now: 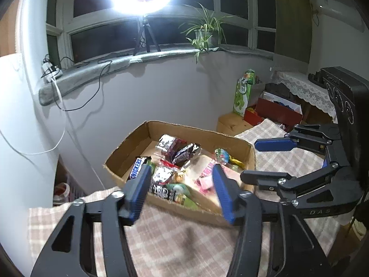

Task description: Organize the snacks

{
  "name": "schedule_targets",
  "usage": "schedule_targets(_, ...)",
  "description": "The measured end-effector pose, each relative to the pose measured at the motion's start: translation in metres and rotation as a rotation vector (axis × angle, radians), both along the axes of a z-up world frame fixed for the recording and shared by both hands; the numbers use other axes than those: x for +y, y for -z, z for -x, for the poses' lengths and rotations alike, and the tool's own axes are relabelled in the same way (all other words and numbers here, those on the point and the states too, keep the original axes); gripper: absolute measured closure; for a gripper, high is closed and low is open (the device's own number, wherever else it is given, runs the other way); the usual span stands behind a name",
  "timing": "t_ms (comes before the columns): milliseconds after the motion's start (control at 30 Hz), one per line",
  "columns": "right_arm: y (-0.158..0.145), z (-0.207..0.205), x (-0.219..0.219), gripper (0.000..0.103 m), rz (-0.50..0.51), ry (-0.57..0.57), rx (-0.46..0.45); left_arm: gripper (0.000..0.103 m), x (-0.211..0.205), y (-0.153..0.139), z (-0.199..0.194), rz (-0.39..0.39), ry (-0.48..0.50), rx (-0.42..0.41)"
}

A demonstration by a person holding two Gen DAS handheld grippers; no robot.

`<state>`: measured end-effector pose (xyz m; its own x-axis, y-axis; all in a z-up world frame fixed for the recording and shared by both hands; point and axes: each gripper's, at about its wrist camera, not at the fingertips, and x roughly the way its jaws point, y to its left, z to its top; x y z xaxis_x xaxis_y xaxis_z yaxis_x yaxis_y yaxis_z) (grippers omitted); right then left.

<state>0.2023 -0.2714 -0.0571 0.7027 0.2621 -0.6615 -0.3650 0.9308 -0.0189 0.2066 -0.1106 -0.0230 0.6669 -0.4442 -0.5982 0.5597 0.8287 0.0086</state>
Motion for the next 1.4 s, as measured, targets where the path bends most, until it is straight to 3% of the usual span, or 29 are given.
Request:
schedule_targets(133,-0.004,0.018,-0.003,0.027,-0.006,0.026,-0.029,0.031,0.006,-0.002,0.012,0.011,-0.031,0.001)
schedule_targets(233,-0.006,0.030,-0.008,0.018,-0.011,0.047,-0.045,0.023,0.010,-0.001,0.022,0.012,-0.063,-0.001)
schedule_targets(467,-0.005,0.052,-0.017,0.007,0.006,0.120,-0.082,0.022,0.019,0.004,0.036,0.031,-0.131,0.017)
schedule_targets(1400,-0.003,0.063,-0.027,0.006,-0.008,0.159,-0.077,0.022,0.023,0.003,0.047,0.029,-0.184,0.009)
